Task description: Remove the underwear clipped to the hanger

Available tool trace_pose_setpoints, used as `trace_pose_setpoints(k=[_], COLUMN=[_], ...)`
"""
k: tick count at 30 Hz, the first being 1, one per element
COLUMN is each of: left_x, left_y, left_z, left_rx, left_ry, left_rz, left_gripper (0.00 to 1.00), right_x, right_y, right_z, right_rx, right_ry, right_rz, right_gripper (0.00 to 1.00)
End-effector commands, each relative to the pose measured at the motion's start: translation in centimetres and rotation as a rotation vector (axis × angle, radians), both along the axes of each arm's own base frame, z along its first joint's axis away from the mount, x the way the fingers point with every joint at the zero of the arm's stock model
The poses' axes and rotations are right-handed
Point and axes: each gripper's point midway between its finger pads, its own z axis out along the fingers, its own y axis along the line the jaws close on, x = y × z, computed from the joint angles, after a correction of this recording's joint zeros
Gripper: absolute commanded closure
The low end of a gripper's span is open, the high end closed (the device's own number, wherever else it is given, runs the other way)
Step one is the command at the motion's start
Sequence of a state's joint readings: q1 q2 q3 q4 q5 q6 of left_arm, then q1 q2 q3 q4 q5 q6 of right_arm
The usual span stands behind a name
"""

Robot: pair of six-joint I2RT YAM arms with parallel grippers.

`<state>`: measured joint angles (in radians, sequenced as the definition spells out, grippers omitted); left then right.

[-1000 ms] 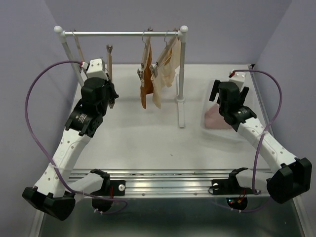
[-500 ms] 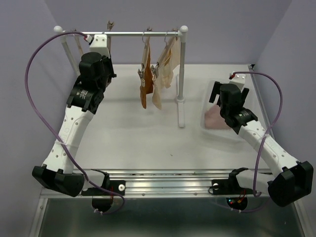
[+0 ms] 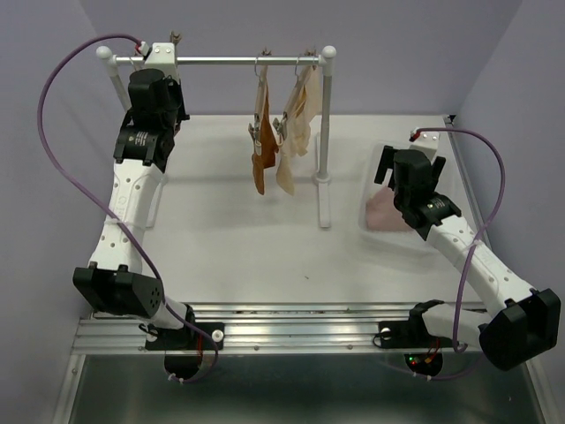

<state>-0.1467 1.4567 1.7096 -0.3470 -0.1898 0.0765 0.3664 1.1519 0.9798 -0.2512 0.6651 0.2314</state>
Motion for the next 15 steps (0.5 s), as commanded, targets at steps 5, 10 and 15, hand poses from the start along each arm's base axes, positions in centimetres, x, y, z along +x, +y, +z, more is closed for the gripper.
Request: trace_pose_setpoints(k=[5, 10, 15], left_x=[0.0, 0.9, 1.8], left_y=[2.3, 2.9, 3.0], left_z=[3.7, 3.3, 3.1], left_rx=[0.027, 0.028, 0.033], left_ry=[-0.080, -0.072, -0.065], left_rz=[-0.001, 0.000, -0.011], left_gripper=[1.00, 1.00, 1.00], right_x=[0.4, 0.6, 0.8], right_y=[-0.4, -0.4, -0.3], right_z=[1.7, 1.6, 1.5], right_rx=[-0.002, -0.009, -0.015], right_ry=[-0.067, -0.063, -0.060], right_rz=[-0.023, -0.019, -0.015], right_gripper=[0.00, 0.00, 0.00])
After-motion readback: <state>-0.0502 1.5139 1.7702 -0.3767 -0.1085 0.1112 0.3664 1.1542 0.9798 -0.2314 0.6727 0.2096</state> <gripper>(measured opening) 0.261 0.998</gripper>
